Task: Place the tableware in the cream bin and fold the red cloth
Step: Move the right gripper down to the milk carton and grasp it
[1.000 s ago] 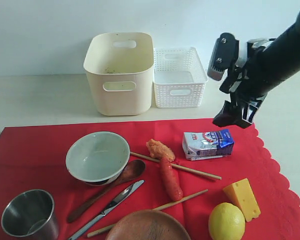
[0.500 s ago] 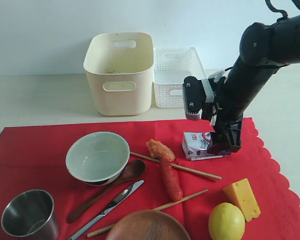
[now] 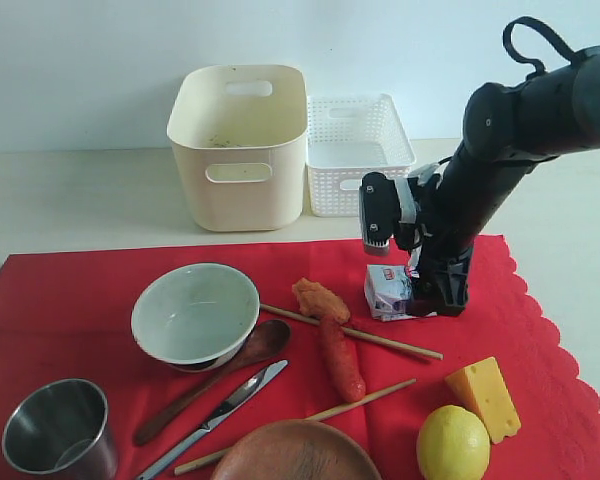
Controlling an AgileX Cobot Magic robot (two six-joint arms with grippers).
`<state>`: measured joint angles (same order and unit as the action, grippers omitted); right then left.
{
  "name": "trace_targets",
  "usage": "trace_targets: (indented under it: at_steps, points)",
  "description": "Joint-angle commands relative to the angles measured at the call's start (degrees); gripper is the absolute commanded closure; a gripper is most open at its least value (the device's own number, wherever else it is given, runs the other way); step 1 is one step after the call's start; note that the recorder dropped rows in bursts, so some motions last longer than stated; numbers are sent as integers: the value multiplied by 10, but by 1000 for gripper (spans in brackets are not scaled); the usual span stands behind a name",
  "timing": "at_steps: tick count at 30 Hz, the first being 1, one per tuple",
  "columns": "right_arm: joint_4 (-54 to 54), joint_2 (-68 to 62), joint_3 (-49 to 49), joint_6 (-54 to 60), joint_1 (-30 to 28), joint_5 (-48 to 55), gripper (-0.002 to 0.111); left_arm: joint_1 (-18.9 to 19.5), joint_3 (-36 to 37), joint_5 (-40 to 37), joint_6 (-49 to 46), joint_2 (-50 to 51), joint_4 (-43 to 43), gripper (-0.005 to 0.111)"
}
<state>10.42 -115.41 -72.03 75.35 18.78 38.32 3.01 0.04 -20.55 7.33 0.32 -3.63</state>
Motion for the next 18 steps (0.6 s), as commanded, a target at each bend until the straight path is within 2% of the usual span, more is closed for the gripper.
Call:
trace_targets:
  at_steps: [1,5,7,10,15,17,18]
  points:
    - [-3,-15,-6,-7,2,-7,27,-3,0,3,0,-3,-3,106]
    - [-3,-23,-6,-7,2,-7,28,-3,0,3,0,-3,-3,106]
    - [-3,-25,-6,-7,2,-7,33,-3,0,3,0,-3,-3,106]
    - [-3,-27,-6,-7,2,-7,53,-3,0,3,0,-3,-3,106]
    - [-3,-27,-6,-7,2,-7,94,-3,0,3,0,-3,-3,106]
    - [-3,-25,-6,-7,2,-7,106,-3,0,3,0,-3,-3,106]
    - [-3,-25,-6,-13,2,-7,108,-3,0,3,0,-3,-3,106]
